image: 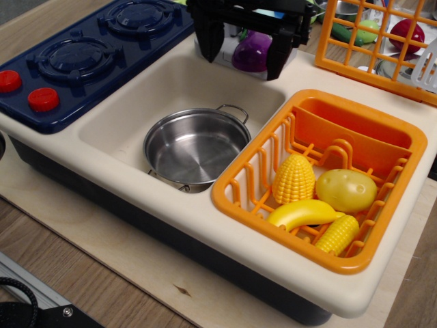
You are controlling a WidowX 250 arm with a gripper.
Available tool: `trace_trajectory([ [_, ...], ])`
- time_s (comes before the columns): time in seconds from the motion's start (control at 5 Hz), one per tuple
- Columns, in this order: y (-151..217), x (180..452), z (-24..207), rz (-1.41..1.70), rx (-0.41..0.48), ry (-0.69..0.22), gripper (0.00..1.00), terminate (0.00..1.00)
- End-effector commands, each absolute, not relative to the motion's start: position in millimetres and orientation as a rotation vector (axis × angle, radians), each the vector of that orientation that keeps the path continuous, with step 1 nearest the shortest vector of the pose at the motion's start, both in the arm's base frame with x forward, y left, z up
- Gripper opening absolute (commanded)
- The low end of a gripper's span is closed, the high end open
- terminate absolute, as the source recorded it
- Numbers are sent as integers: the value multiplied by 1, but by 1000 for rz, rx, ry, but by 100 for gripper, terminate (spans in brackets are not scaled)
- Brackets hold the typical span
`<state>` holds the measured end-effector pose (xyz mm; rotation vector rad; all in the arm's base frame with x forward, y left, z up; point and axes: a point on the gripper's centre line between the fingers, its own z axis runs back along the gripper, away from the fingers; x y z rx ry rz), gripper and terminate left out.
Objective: Put eggplant into pan
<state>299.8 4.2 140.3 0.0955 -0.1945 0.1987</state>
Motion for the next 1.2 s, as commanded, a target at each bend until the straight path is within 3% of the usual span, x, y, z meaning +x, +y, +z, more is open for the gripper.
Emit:
trace_trajectory([
  [0.0, 5, 319, 151, 181, 124, -284, 100, 0],
  [0.4, 7, 328, 143, 167, 132, -305, 100, 0],
  [0.6, 7, 330, 138, 181, 133, -315, 0, 0],
  [1.0, -6, 316, 145, 227, 175, -305, 0, 0],
])
